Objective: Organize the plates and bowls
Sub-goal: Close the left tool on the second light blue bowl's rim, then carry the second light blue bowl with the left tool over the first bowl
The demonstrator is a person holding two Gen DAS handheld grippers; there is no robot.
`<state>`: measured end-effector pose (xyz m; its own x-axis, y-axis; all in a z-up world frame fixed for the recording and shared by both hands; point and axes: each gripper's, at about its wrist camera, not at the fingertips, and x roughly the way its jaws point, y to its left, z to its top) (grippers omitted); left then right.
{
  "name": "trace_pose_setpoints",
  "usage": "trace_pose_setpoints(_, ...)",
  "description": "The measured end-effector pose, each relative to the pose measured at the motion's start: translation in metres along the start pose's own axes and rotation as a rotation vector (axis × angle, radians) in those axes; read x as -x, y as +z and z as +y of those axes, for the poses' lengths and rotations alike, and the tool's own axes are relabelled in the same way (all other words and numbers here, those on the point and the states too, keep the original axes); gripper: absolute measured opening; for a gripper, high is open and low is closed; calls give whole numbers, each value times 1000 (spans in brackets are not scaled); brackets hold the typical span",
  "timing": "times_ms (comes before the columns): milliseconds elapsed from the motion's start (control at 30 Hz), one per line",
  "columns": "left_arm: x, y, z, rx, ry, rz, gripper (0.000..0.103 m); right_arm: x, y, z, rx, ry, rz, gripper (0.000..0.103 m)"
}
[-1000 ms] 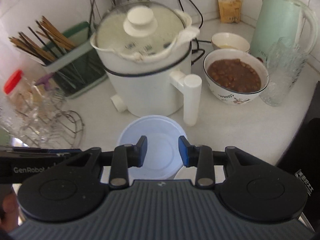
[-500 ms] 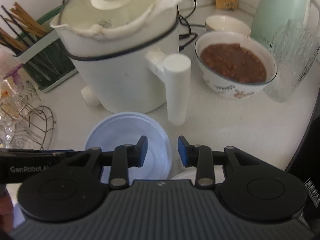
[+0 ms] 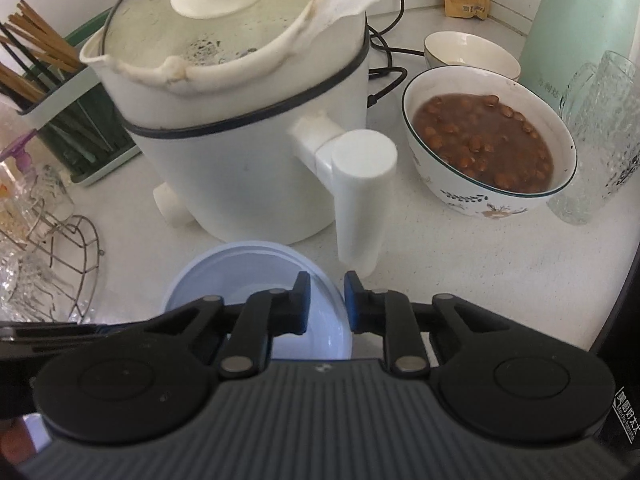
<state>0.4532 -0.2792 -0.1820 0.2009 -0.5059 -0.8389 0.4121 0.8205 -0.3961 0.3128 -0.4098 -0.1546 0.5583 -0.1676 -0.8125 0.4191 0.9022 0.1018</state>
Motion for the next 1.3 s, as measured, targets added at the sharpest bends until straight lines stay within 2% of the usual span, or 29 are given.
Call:
trace_pose_setpoints(467,32,7,10,38,-30,7,13,31,0,2,-62,60,-4,21)
trace_pose_setpoints(767,82,3,12,40,-69,-13,13,77,2,11,-99,93,-58,21)
trace_pose_setpoints(967,126,-8,12,25,-62,-39,13,108,-4,25,-116,111,-86,21)
trace_pose_setpoints(1300,185,-32,41,38,-60,-88,13,150,-30,59,-127,171,-103,21)
